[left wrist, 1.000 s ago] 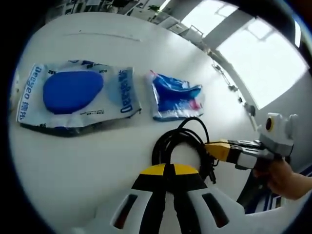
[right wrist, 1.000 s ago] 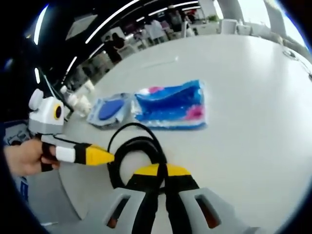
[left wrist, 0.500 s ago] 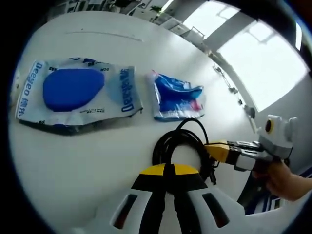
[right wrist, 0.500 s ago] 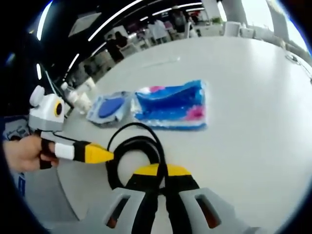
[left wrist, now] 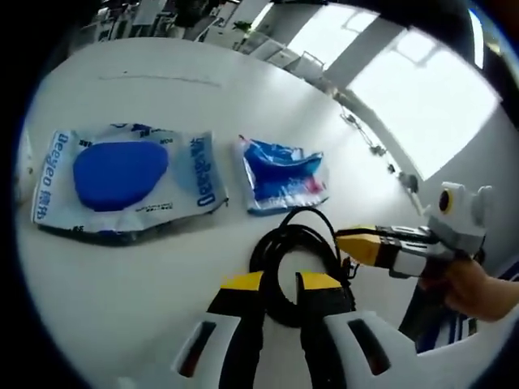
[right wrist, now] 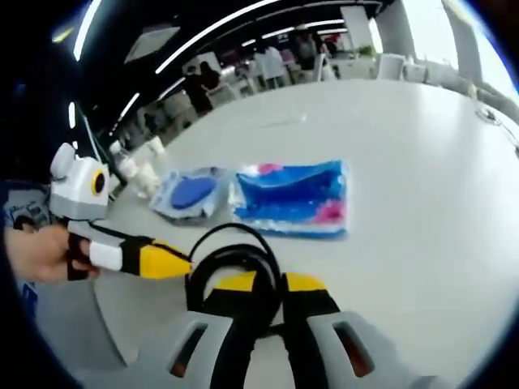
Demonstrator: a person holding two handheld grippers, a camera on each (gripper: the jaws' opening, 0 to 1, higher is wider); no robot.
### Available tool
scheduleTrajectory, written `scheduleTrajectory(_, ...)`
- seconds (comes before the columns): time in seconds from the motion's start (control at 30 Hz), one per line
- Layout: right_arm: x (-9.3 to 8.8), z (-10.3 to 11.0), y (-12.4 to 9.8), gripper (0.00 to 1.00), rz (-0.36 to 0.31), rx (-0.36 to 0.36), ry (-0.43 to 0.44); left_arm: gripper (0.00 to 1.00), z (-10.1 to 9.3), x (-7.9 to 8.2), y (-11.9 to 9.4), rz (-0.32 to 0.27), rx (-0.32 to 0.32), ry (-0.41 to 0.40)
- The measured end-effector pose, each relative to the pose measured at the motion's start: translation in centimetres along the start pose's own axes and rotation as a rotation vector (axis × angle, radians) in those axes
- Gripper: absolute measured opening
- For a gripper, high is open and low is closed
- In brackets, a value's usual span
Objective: Arrange the tabletop items into an orderly group along one side of the table until the central work area is clear of visible clutter.
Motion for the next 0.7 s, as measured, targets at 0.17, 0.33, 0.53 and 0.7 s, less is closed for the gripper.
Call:
scheduleTrajectory(0.17,0.4,0.3,-0.1,0.27,-0.052,0.0,0.003,0.34,-0.4,0.5,-0.5,-0.038,0.002,0.085)
scheduleTrajectory(0.33,0.6,0.8,-0.3,0.47,-0.083,0.036,-0.019,0.51,-0.1,0.5,-0.7,-0.038,0.015,0.084)
scheduleTrajectory(0.53,-0.3,0.6,-0.6,0.73,-0.085,0.032,-0.028,0.83,0.6,-0.4,-1.3,0.006,0.096,0.125)
scheduleTrajectory(0.7,-0.7,0.1,-0.9,0.78,-0.068,0.022,-0.005,0.89,0.6,-0.4,-1.9,-0.012,0.088,0.139)
Point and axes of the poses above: the point that each gripper's makers call its tool centre point, and the gripper's own axes: y roughly forward along the fingers, z roughly to its left, x roughly out of its top, the point moved 9 cm from there along -y, roughly backward along the fingers, and after that the axes turned 6 degrees about -x, right-handed, at the moved point
